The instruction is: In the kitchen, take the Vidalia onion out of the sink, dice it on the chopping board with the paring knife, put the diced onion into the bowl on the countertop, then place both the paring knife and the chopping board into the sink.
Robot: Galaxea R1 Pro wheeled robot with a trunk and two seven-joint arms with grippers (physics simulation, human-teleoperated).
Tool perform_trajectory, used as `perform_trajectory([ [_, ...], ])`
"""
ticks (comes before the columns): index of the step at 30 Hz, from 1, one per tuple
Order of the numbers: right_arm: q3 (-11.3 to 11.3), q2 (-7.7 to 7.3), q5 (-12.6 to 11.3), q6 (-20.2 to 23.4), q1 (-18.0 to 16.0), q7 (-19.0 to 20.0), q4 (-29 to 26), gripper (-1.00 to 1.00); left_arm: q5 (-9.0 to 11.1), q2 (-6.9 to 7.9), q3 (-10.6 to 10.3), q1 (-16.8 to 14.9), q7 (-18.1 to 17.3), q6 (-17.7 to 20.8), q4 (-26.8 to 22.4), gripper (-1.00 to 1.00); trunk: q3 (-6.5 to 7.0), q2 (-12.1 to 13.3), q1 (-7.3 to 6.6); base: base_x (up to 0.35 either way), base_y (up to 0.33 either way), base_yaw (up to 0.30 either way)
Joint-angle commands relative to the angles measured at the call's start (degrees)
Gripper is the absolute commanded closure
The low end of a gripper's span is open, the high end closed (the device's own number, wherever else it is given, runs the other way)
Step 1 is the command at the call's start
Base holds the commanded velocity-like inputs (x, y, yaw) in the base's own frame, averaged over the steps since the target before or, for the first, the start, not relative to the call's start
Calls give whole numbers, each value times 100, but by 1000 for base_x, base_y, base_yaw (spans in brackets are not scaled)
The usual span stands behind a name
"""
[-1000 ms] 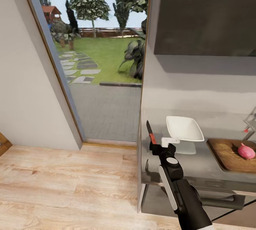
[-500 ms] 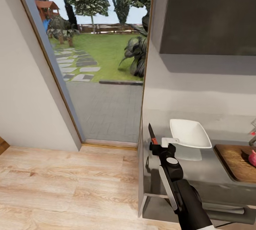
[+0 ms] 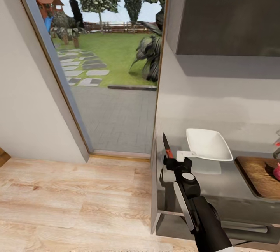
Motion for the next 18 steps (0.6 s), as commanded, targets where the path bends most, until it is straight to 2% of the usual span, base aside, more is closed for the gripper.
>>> perform_trajectory([
  [1, 8, 0, -3, 36, -5, -31, -6, -100, 33, 8, -25, -1, 38, -18, -5, -100, -19, -11, 3, 0, 0, 0],
  [18, 8, 0, -5, 36, -5, -31, -6, -100, 33, 8, -25, -1, 38, -18, -1, -100, -175, -11, 3, 0, -1, 0],
])
